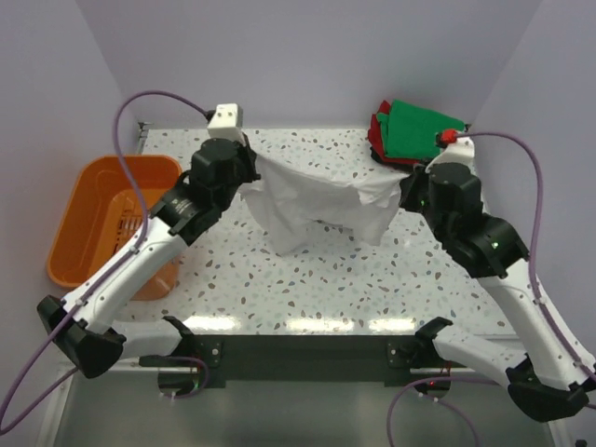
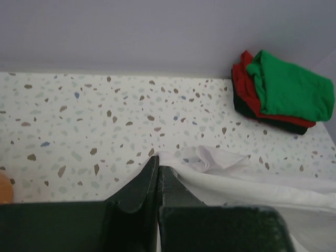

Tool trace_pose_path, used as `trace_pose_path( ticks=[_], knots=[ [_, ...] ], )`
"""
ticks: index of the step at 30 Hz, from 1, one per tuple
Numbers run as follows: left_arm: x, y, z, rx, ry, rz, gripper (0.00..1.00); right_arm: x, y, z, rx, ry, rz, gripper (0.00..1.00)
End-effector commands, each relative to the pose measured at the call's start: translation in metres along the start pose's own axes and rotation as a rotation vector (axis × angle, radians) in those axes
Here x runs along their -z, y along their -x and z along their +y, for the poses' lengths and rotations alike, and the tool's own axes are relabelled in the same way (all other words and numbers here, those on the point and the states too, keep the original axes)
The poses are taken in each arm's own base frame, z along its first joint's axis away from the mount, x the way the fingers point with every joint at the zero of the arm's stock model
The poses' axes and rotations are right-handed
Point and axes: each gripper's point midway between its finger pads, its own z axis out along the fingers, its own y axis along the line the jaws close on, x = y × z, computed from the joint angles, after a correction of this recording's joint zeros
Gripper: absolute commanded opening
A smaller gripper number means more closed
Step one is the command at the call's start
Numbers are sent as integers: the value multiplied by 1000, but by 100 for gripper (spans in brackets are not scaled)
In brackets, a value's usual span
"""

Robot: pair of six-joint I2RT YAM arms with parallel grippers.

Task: Fold and stack the t-shirts
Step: Flatten the tshirt out

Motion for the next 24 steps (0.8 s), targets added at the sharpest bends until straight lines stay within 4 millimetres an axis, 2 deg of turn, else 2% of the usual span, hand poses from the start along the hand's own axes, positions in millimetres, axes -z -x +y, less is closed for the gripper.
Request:
trace_pose_path(
  ticks=[1,2,3,5,7,9,10,11,12,14,15,17,20,22,24],
  knots=[
    [44,84,12,22,29,-195,0,41,60,-2,75,40,-124,0],
    [51,93,13,24,29,-216,0,48,67,-3,95,45,-135,0],
    [67,113,15,48,19,-263,0,62,85,-2,79,63,-176,0],
    [92,136,17,65,-20,-330,0,84,105,-1,66,105,-223,0],
    [113,156,6,72,-111,-380,0,99,115,3,55,158,-252,0],
    [140,176,-3,71,-209,-431,0,126,128,14,42,274,-294,0],
    [148,182,-5,72,-233,-447,0,135,132,16,37,309,-309,0],
    [157,188,-7,67,-260,-463,0,155,141,23,28,384,-341,0],
    [169,196,-11,68,-302,-482,0,164,146,25,25,417,-359,0],
    [180,202,-13,68,-333,-491,0,183,154,30,24,483,-392,0],
    [192,209,-15,70,-366,-512,0,200,161,33,22,532,-420,0],
    [207,216,-16,73,-399,-536,0,216,170,31,3,561,-455,0],
    [226,226,-23,74,-476,-565,0,228,182,28,-46,576,-520,0],
    [229,228,-25,74,-491,-567,0,226,190,22,-53,531,-546,0],
    [223,227,-26,70,-479,-557,0,221,196,16,-53,478,-548,0]
  ],
)
